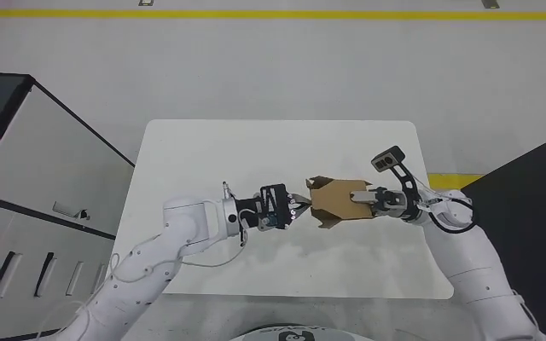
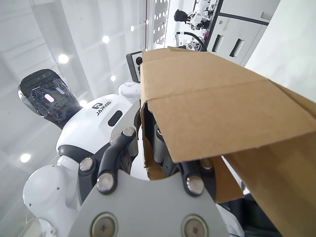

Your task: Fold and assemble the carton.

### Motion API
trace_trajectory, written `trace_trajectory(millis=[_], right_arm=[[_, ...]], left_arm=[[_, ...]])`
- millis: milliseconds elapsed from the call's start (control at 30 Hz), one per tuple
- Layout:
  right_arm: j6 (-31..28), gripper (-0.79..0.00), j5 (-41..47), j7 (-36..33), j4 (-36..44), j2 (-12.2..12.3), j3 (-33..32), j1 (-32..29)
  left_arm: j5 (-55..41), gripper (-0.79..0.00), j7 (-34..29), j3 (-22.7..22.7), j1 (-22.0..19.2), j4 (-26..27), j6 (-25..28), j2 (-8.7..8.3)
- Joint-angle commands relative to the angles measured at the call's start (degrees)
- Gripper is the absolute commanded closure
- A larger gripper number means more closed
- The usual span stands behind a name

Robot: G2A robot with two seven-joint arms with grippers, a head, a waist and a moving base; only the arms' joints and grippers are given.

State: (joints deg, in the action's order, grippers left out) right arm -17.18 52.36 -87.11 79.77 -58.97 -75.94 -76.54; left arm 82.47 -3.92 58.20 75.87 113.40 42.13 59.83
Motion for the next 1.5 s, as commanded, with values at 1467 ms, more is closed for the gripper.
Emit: trace_trajectory(millis=[1467], right_arm=[[-1.1,0.0,-3.8,1.1,-0.5,-1.2,2.3,1.3]], left_arm=[[-0.7,0.0,-1.6,-4.5,-3.5,-0.9,1.7,0.99]])
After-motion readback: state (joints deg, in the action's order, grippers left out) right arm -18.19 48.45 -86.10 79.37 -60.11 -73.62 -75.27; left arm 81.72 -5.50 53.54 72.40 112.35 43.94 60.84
